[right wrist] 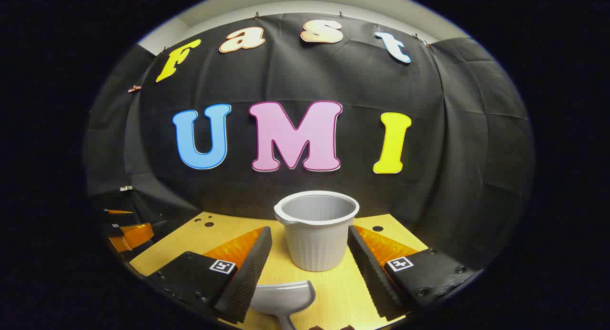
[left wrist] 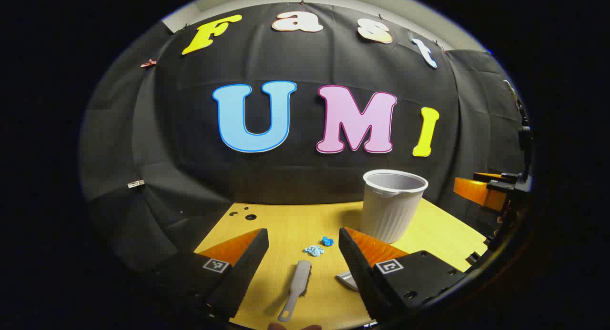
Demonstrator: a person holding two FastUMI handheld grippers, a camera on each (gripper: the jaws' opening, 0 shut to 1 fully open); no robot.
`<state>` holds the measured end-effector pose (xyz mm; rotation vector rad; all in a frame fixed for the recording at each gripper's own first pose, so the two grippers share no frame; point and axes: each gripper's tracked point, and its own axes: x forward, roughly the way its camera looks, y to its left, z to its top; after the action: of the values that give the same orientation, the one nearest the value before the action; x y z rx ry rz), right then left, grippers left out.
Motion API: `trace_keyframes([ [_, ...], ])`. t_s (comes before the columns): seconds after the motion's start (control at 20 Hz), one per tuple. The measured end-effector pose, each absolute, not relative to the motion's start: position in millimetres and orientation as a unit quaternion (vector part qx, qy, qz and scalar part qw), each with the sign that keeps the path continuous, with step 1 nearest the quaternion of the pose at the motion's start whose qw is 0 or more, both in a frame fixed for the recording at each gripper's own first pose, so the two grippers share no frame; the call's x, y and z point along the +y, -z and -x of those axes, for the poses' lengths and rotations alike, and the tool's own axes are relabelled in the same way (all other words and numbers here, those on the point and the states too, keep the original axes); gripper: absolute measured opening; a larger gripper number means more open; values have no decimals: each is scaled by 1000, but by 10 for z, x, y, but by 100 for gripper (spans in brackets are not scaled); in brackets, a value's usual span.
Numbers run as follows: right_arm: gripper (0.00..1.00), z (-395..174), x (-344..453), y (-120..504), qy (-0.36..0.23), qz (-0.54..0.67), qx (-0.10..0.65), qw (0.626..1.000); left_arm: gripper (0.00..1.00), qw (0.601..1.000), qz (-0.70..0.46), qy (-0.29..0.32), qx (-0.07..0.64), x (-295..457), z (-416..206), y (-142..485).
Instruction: Pick up the small broom and dustpan from the desktop, sweep the trash into the dustpan with the broom, and then empty the trash into the garbage bin.
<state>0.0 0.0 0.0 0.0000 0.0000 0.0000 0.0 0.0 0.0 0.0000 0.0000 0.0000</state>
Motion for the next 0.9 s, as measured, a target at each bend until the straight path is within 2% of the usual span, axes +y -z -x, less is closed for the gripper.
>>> trace_keyframes([
  [0.65,99,-103,214,253,-20,4,47,999,96,999,-21,8,29,67,-116,219],
  [0.9,99,-107,259,372,-31,13,65,997,95,996,1,23,81,41,-197,525],
])
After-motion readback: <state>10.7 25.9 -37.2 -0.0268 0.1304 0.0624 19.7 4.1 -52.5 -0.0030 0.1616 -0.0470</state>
